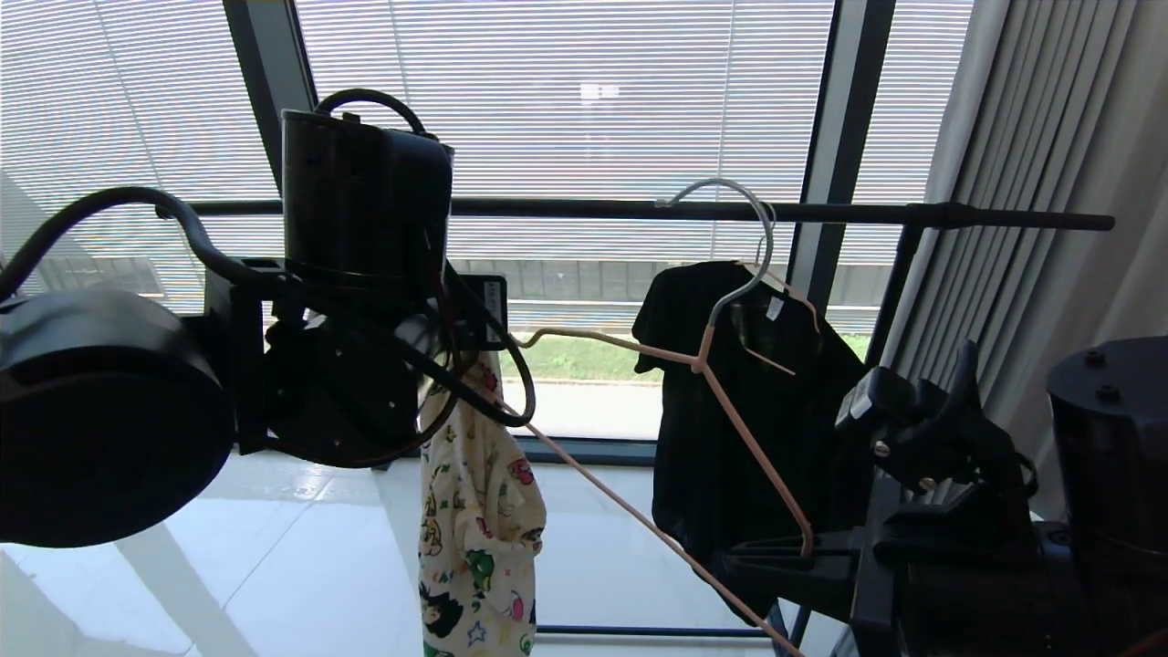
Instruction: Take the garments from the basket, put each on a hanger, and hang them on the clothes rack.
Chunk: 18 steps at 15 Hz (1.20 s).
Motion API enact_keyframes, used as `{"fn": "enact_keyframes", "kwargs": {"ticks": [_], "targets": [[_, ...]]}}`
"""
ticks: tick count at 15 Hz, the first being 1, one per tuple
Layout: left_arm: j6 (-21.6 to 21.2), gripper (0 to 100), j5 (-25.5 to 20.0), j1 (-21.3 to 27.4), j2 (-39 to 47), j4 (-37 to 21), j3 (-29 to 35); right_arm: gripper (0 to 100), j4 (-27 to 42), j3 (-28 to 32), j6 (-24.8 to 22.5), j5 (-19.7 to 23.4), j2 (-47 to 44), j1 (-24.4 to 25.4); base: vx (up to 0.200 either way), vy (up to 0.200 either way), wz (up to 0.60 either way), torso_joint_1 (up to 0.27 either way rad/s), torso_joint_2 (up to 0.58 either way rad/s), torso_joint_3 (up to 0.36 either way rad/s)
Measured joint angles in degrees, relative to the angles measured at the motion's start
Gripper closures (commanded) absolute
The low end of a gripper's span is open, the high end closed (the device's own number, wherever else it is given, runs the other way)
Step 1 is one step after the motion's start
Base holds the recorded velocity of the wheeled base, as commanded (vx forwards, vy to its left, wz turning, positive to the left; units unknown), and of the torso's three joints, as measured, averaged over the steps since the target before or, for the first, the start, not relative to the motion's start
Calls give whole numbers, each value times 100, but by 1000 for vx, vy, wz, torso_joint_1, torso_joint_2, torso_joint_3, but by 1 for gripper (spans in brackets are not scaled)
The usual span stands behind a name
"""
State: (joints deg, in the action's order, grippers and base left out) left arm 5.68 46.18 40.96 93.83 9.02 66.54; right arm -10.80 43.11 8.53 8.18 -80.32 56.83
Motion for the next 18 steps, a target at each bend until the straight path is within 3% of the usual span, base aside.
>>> {"fn": "enact_keyframes", "kwargs": {"ticks": [3, 10, 15, 16, 18], "targets": [[1, 100, 13, 446, -69, 1, -2, 100, -226, 190, 57, -206, -300, -9, 0, 0, 0, 0, 0, 0], [219, 100, -11, 1590, -293, 1, 16, 100, -356, 560, 82, -233, -716, 5, 0, 0, 0, 0, 0, 0], [244, 100, -26, 1940, -362, 23, 116, 100, -356, 590, 79, -246, -757, 11, 0, 0, 0, 0, 0, 0], [241, 0, -26, 1965, -389, 26, 107, 100, -360, 590, 79, -249, -757, 11, 0, 0, 0, 0, 0, 0], [236, 0, -30, 2003, -445, 28, 99, 100, -362, 588, 82, -321, -757, 11, 0, 0, 0, 0, 0, 0]]}}
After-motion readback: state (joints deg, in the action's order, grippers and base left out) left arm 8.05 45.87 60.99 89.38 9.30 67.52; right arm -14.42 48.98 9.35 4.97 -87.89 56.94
